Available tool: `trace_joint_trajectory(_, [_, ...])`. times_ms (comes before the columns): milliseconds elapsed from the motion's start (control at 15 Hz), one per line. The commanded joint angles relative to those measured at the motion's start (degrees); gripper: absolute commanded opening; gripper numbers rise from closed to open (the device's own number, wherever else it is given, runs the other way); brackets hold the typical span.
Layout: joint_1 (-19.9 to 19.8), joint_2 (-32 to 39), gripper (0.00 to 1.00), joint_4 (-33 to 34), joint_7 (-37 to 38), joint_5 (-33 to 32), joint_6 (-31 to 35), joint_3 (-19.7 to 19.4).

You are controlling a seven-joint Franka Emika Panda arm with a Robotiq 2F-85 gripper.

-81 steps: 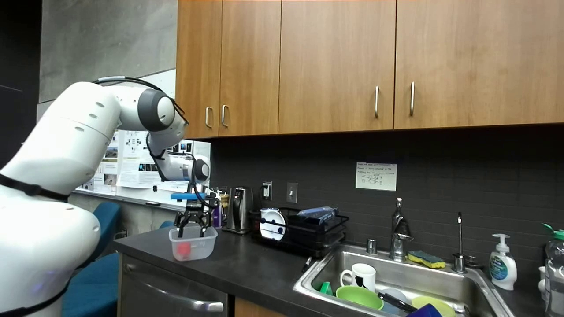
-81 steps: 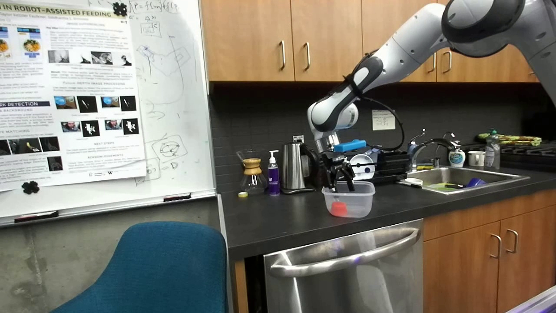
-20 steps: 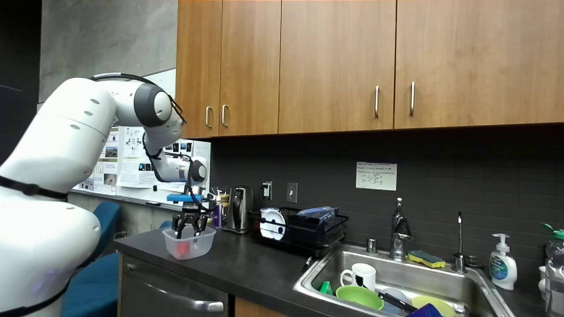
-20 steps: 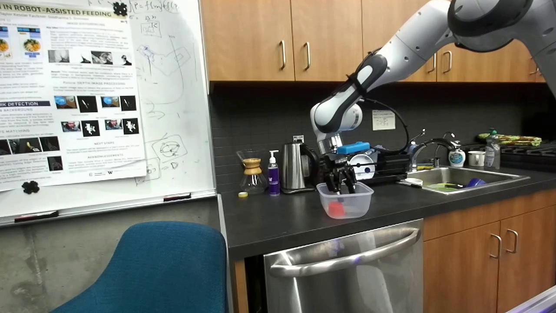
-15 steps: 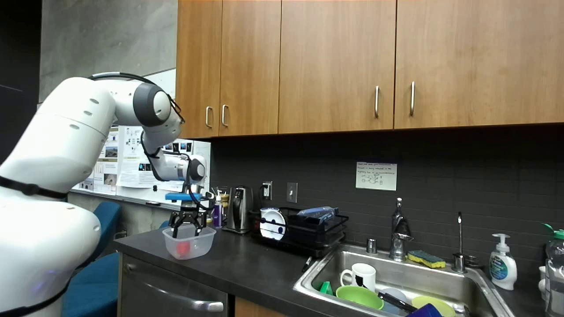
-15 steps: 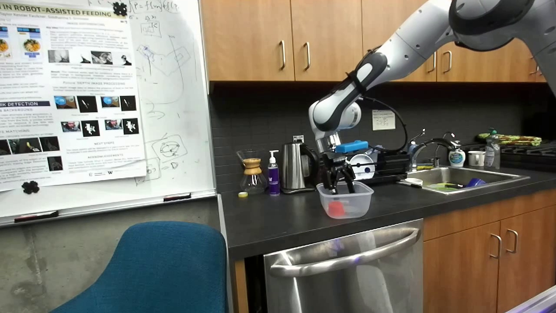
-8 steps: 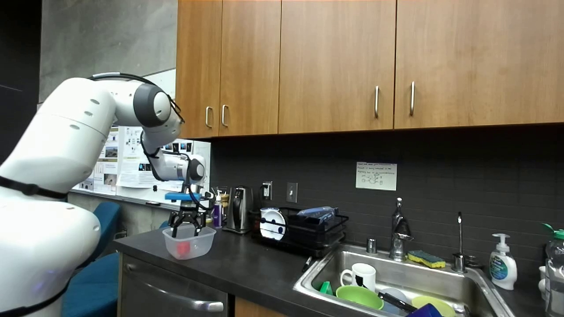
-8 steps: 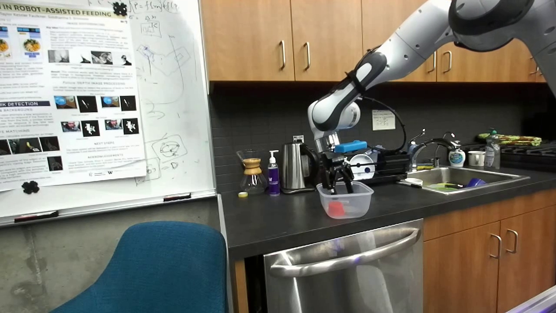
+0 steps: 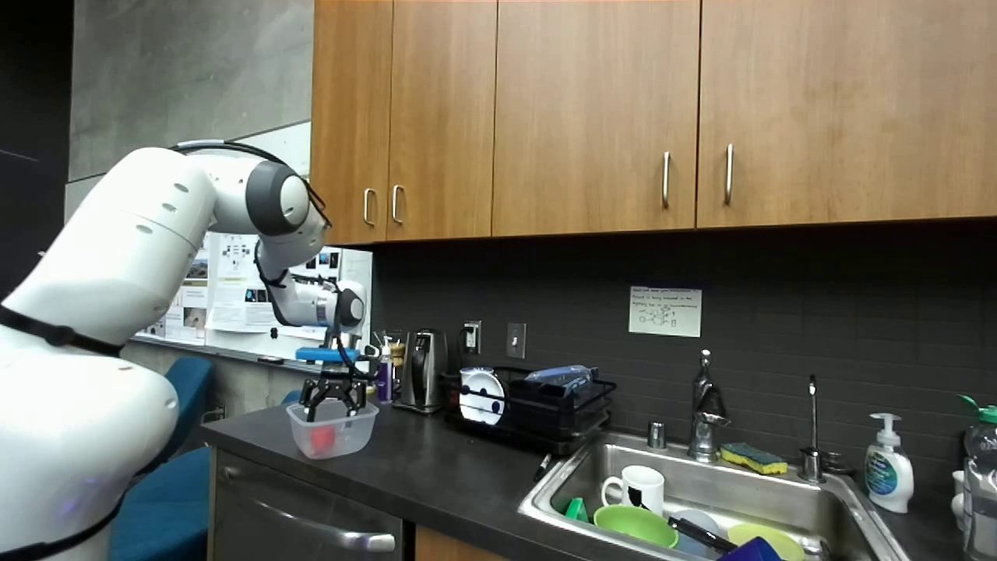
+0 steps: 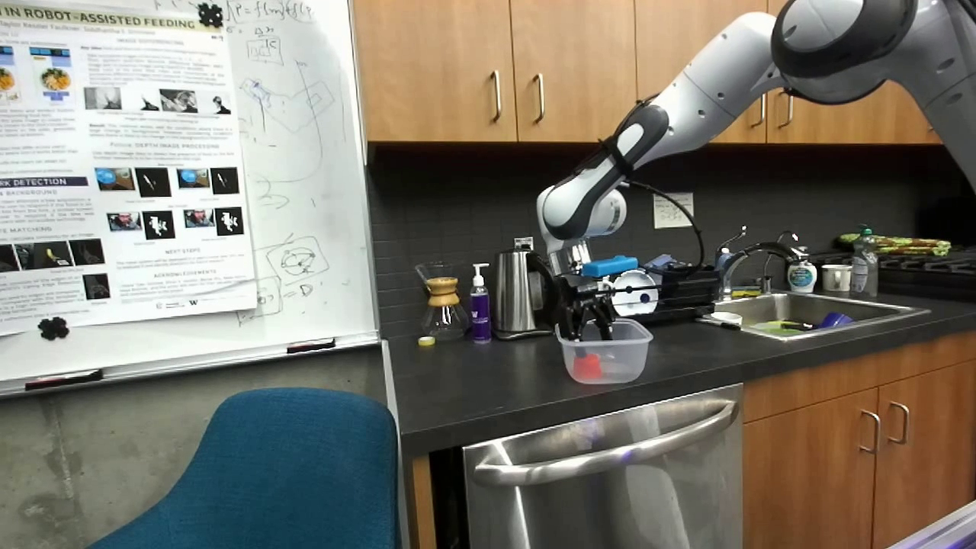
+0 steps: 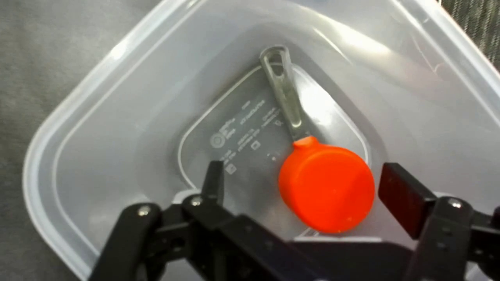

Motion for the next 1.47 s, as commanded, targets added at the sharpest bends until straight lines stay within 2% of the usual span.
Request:
trace_joint_trajectory(0, [0.1, 0.9, 1.00, 3.6, -1.6, 1.8, -0.4, 0.7])
trace_joint_trajectory(467, [0.3, 0.5, 1.00, 8.4, -3.1, 8.2, -0.6, 2.9])
trace_joint_trajectory(733, [0.1, 0.0, 1.00, 9.0, -2.7, 9.8, -0.5, 3.0])
trace_joint_trajectory(1133, [-1.3, -3.5, 1.00, 3.6, -1.3, 9.5, 0.2, 1.0])
trace_joint_trajectory(1400, [-2.2, -6.0, 1.00, -1.4, -0.9, 8.5, 6.6, -0.6])
